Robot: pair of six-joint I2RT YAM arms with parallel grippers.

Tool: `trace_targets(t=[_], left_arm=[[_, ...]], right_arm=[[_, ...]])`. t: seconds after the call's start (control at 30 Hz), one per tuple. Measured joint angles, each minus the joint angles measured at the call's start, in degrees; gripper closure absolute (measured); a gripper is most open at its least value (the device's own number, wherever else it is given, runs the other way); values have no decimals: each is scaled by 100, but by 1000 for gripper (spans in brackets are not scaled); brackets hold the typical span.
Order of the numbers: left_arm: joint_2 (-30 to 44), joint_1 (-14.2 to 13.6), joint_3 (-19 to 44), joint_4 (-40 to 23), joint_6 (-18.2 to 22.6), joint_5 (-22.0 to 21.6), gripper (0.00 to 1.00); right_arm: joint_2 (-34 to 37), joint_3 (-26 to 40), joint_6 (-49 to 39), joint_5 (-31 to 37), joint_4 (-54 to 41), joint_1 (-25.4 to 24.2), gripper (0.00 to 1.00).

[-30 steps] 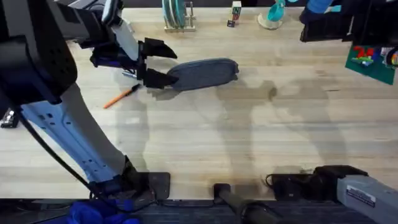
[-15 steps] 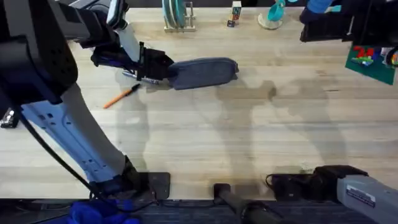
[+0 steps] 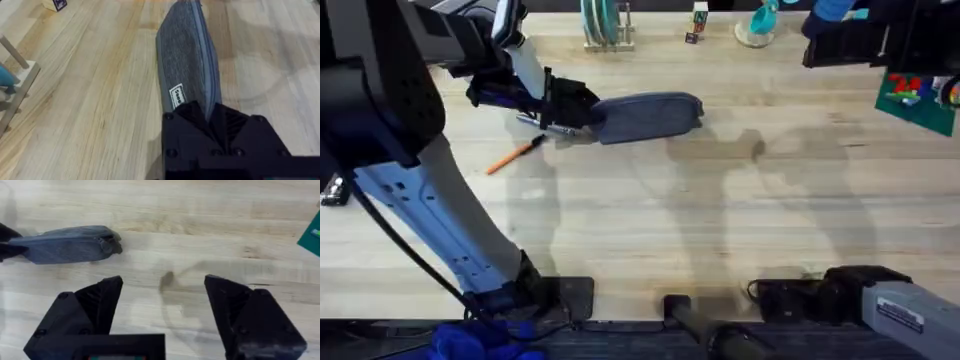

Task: Unzip the bag, pick up the pens from the table one at a time and place them inside, then zip the bag closed.

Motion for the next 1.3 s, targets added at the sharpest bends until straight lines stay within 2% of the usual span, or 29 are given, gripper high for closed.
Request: trace_targets(t=[0.53,0.9,1.3], left_arm=[[0,0,0,42,0,0,956],[0,0,0,70,0,0,956],[0,0,0,87,0,2,958]], right_arm=[[52,10,0,0,-70,0,5],[1047,13,-52,-2,-250,51,5],[2124,13,-971,-631,72,435,5]])
